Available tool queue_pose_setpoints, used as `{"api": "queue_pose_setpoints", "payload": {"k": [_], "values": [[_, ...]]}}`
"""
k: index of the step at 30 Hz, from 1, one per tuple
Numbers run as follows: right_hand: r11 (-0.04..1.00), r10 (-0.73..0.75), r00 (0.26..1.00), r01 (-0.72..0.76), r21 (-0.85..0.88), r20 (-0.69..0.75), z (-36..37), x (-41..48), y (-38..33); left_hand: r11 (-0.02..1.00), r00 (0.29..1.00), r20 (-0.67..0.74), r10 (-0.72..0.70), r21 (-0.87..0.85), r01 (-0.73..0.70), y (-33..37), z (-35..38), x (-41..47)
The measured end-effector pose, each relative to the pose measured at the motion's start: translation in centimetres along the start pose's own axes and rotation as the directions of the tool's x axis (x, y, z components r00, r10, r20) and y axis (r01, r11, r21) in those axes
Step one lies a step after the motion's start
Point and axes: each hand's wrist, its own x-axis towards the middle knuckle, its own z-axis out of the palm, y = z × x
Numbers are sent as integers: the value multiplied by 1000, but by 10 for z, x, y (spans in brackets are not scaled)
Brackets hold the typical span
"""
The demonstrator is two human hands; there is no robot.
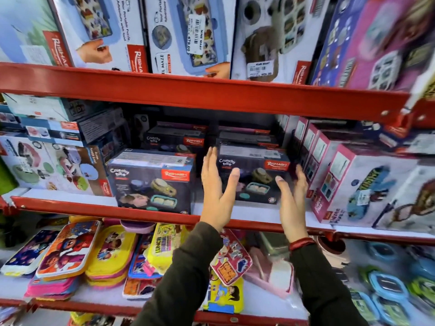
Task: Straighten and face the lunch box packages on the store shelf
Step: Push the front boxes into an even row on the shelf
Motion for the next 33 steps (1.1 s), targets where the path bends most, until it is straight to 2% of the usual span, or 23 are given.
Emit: {"api": "queue_pose_setpoints", "payload": {"k": [2,5,8,18,23,30,33], "values": [[999,33,999,-33,0,30,-1,12,7,981,982,-30,-186,-65,183,-8,9,14],[993,112,991,-114,29,72,-1,13,22,945,950,-35,-310,-123,304,-26,8,21],[992,127,988,-128,13,90,-7,10,26,946,953,-28,-301,-136,295,-29,6,15],[1000,20,1000,-20,-23,15,-26,-29,21,980,970,-167,-178,-122,159,-33,-5,-30],[998,-41,999,41,-40,-15,-34,-40,16,985,968,-195,-157,-103,138,-34,-8,-39],[999,-23,1000,23,-48,15,-41,-49,14,990,965,-224,-140,-55,130,-33,-11,-49],[999,18,1000,-17,-50,19,-41,-51,15,990,972,-189,-141,-46,135,-33,-14,-50]]}}
